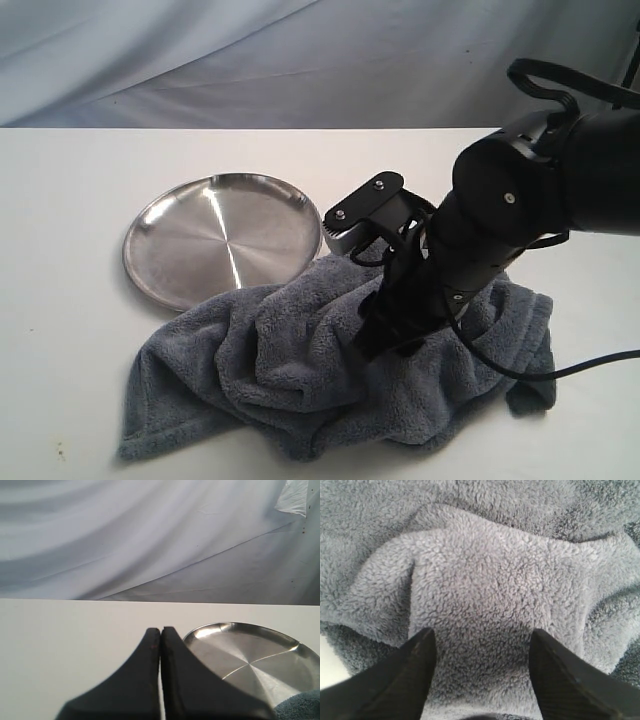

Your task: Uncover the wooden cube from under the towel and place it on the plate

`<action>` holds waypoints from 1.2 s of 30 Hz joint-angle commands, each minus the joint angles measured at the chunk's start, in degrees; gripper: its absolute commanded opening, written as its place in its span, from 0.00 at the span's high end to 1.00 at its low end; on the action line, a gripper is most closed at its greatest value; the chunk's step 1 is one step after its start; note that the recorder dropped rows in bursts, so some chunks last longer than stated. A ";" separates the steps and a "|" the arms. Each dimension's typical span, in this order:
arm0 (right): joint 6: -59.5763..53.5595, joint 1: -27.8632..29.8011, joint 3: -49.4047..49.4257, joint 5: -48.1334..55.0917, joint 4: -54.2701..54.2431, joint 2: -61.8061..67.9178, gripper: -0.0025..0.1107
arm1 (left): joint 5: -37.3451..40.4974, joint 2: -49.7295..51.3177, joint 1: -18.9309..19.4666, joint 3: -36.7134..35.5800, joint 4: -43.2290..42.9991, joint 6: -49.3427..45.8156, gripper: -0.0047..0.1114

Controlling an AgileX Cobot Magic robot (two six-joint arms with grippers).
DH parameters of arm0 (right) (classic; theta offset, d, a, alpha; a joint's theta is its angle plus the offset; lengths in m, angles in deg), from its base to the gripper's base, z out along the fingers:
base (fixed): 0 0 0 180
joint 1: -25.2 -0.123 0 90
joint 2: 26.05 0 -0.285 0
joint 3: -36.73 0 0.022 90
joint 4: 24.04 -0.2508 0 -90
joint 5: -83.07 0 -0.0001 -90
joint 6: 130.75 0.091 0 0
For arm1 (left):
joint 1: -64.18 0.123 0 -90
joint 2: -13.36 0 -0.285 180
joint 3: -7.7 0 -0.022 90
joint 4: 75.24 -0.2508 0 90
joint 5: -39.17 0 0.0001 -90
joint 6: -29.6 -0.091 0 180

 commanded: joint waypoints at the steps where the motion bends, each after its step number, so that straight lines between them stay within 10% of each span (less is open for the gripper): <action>1: 0.12 -0.20 0.39 0.96 -0.13 0.06 0.49 | -0.12 -0.09 -0.05 -0.25 -0.04 0.04 0.95; 13: 0.53 -0.20 0.39 4.60 -1.12 2.53 0.51 | -0.12 -0.09 -0.05 -0.25 -0.04 0.15 0.95; 25: 0.53 -0.30 0.39 5.30 -1.13 2.53 0.98 | -0.12 -0.09 -0.05 -0.25 -0.04 0.15 0.95; 36: 0.42 -0.91 0.39 5.02 -2.24 -6.00 0.98 | -0.12 -0.09 -0.05 -0.25 -0.04 0.15 0.95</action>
